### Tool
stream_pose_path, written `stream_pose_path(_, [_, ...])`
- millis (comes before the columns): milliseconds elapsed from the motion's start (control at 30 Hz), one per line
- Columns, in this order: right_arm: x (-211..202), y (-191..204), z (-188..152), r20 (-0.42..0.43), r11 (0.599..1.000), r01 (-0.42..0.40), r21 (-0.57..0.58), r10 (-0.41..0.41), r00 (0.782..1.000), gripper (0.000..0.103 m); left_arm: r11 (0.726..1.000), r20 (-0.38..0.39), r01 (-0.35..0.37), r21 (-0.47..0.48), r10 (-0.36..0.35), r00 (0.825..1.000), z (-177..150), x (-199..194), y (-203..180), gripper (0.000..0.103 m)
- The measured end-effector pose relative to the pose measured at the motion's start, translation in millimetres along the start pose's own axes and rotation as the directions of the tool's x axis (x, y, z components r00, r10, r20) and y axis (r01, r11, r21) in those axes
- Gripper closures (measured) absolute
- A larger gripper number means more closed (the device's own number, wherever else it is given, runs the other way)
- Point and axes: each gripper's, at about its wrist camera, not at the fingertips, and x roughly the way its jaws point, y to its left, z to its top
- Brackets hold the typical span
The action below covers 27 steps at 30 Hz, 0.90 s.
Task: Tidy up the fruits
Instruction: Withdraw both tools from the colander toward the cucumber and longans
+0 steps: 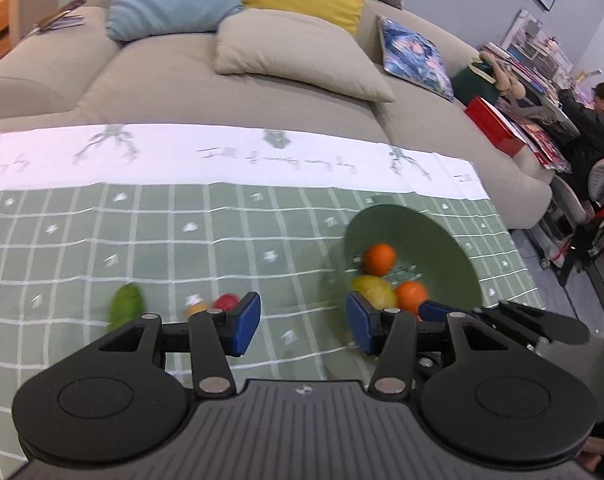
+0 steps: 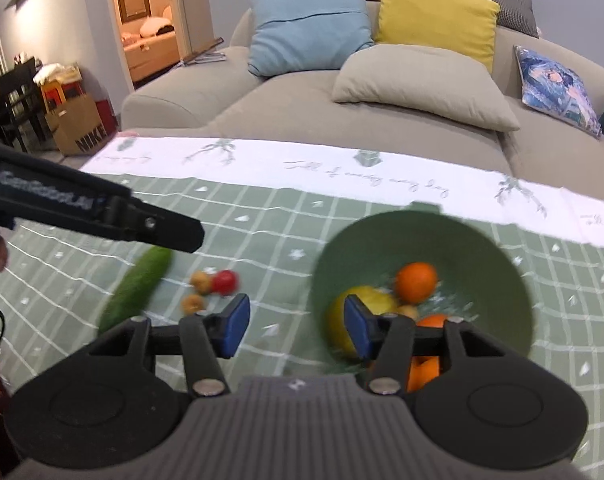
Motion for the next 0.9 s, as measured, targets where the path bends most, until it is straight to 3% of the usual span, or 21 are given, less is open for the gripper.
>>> stream_pose_path(167, [-6, 36, -20, 0.022, 1.000, -0.028, -0.008, 0.028, 0.999, 0.054, 0.999, 0.010, -0.037, 0.001, 0.037, 0.999, -28, -8, 23, 0.045])
stream_pose_path(400, [7, 67, -49, -0.043, 0.997, -0.061, -0.051, 0.059, 0.997, 0.058, 0.995, 0.001, -0.097, -0.023, 0.097, 0.995, -62, -10, 51, 0.045])
stream_pose_path(533, [20, 71, -56, -0.085, 0.996, -0.070, -0.051, 0.066, 0.994, 0.064, 0.990, 0.000, -0.140, -0.034, 0.140, 0.990, -68, -8, 64, 0.045])
stream_pose_path(900, [53, 66, -39, -0.088, 0.996, -0.078, -0.035, 0.075, 0.993, 0.066, 0.971, -0.021, -0.222, -0.086, 0.221, 0.975, -61, 15, 96, 0.045])
